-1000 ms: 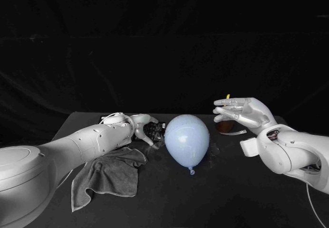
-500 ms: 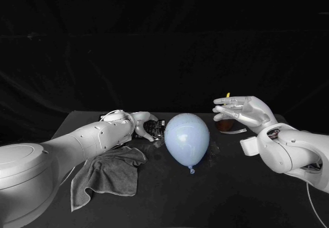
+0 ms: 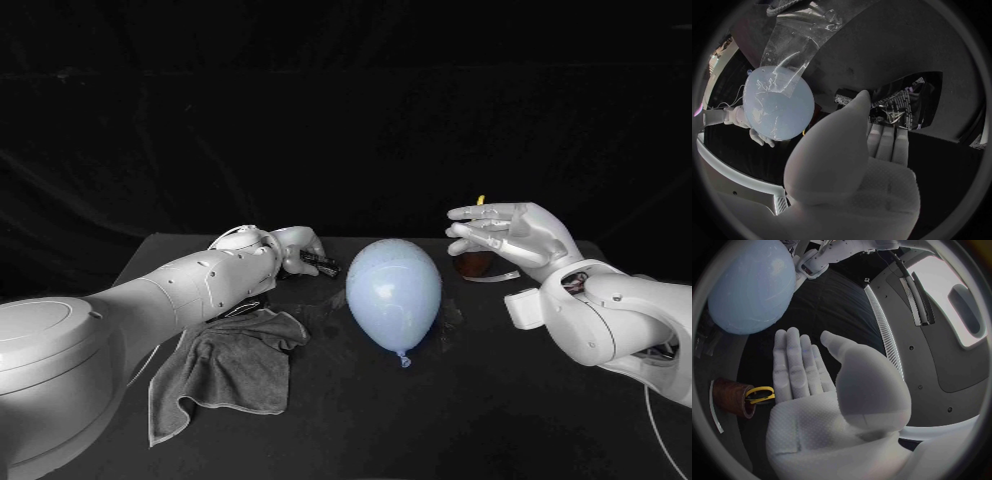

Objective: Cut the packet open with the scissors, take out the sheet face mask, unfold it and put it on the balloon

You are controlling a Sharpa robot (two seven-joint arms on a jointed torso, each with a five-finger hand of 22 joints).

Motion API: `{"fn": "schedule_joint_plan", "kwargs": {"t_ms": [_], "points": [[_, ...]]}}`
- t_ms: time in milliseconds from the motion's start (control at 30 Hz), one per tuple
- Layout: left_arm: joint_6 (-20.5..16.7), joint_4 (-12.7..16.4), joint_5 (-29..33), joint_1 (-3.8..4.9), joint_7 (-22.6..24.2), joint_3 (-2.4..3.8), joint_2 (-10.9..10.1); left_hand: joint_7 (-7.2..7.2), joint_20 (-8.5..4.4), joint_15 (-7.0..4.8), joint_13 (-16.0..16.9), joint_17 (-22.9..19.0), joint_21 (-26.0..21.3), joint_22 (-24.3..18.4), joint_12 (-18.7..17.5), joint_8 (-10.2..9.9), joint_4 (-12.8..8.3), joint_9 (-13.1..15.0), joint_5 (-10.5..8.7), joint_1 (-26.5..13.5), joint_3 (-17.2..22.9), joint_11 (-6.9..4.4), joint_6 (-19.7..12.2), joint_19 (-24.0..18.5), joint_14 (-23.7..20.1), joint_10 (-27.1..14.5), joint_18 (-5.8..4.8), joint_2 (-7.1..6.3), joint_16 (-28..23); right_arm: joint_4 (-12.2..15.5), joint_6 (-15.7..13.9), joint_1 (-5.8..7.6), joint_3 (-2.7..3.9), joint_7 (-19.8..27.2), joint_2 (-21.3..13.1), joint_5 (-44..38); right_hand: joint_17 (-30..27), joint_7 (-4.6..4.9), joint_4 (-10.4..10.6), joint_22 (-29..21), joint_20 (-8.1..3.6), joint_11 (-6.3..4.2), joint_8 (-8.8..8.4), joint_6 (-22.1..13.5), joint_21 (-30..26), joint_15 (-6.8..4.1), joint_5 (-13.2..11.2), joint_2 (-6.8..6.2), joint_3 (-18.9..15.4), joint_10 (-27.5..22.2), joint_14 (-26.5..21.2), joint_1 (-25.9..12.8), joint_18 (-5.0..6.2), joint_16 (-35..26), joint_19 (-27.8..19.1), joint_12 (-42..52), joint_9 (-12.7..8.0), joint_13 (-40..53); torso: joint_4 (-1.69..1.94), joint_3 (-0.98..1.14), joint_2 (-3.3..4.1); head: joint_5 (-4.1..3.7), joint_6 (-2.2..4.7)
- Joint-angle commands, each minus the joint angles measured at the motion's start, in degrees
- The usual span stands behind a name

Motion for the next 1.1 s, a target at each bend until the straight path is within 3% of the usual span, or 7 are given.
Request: {"fn": "schedule_joint_plan", "kwargs": {"t_ms": [33,300,433,567,700,800,1100], "points": [[4.64,0.02,-0.26,-1.64,-1.4,-0.72,-0.42,1.19,4.95,1.57,-0.26,4.51,5.91,2.29,-0.86,0.58,0.06,0.12,-0.23,-0.77,3.15,0.48,1.85,13.03,7.05,3.35,4.75,-0.82,5.55,0.18,0.43,0.03,0.04,0.21,-0.02,-0.86,-0.06,0.38,0.16,-0.08,0.18,0.03,-0.18,-0.1,-0.27,0.02,-0.19,-0.16,0.28,-0.51,-0.26,0.12,0.54,-0.37,-0.26,-0.19,-0.08,-0.03,0.01,-0.04,0.05,0.0,0.13],[0.11,0.9,2.13,-1.65,1.39,-0.71,-1.4,0.81,3.54,0.37,-0.31,4.4,6.61,2.06,-2.11,2.01,-0.43,0.51,-0.36,-2.49,10.38,-0.71,5.55,16.26,10.81,8.16,4.74,-2.21,5.47,0.12,0.48,0.03,0.04,0.19,0.05,-1.05,-0.06,0.36,0.16,-0.12,0.18,0.01,-0.17,-0.07,-0.26,0.01,-0.19,-0.1,0.32,-0.49,-0.25,0.16,0.55,-0.37,-0.25,-0.17,-0.09,-0.02,0.06,-0.02,0.09,0.06,0.33],[-3.26,1.57,4.48,-1.65,3.26,-0.68,-2.1,0.14,1.88,-0.93,-0.23,4.83,8.38,2.72,-1.99,3.55,-2.45,1.24,-0.22,-3.52,13.6,-1.81,8.59,18.64,14.12,12.12,4.74,-1.51,6.1,0.03,0.46,0.03,0.04,0.17,0.11,-1.33,-0.06,0.34,0.15,-0.15,0.18,-0.01,-0.15,-0.03,-0.25,-0.01,-0.19,-0.02,0.38,-0.47,-0.23,0.23,0.57,-0.37,-0.25,-0.14,-0.09,-0.01,0.02,-0.02,0.13,0.1,0.48],[-5.99,3.21,8.57,-1.63,5.08,-0.46,-3.55,-0.21,1.32,-1.36,-0.26,5.0,9.28,3.12,-2.16,4.06,-3.47,1.58,-0.21,-4.63,14.51,-2.24,9.65,19.18,15.19,13.61,4.64,-1.24,6.1,-0.1,0.4,0.03,0.04,0.04,0.12,-1.86,-0.07,0.31,0.12,-0.19,0.17,-0.04,-0.12,0.02,-0.24,-0.03,-0.19,0.05,0.43,-0.45,-0.21,0.31,0.59,-0.36,-0.24,-0.13,-0.08,0.0,-0.04,0.02,0.09,-0.01,0.78],[-7.59,7.04,15.71,-1.42,7.0,0.59,-6.37,-0.21,1.16,-1.44,-0.3,5.02,9.69,3.3,-2.37,4.13,-4.16,1.69,-0.21,-5.48,14.96,-2.32,9.88,19.15,15.47,14.09,4.56,-1.41,5.86,-0.5,0.43,0.24,0.07,-0.33,0.25,-2.94,-0.07,0.3,0.09,-0.21,0.17,-0.05,-0.11,0.04,-0.23,-0.04,-0.19,0.09,0.47,-0.44,-0.2,0.37,0.6,-0.36,-0.23,-0.12,-0.08,0.0,0.11,-0.01,0.01,-0.28,1.32],[-7.85,11.11,22.79,-0.78,8.21,1.39,-9.06,-0.09,1.15,-1.36,-0.34,4.98,9.81,3.35,-2.5,3.99,-4.53,1.68,-0.22,-5.91,15.1,-2.23,9.71,18.98,15.39,13.96,4.5,-1.68,5.61,-1.03,0.77,0.72,0.1,-0.98,0.48,-4.34,-0.07,0.28,0.0,-0.26,0.16,-0.08,-0.09,0.08,-0.2,-0.07,-0.19,0.13,0.55,-0.43,-0.19,0.54,0.62,-0.37,-0.21,-0.11,-0.09,0.0,0.16,0.0,0.03,-0.29,1.72],[-4.79,23.26,42.97,1.18,11.79,2.16,-16.39,0.52,1.32,-0.9,-0.38,4.84,10.05,3.44,-2.6,3.34,-5.79,1.55,-0.21,-7.04,15.51,-1.72,8.91,18.23,14.95,12.99,4.36,-2.31,4.73,-2.66,2.8,3.33,0.16,-5.09,1.75,-12.48,0.1,0.02,-0.47,-0.24,-0.13,-0.43,0.07,0.46,0.42,-0.48,-0.26,0.54,0.84,0.72,0.74,1.28,0.75,0.1,0.53,0.35,-0.11,0.14,0.37,-0.08,-0.65,-0.83,2.21]]}}
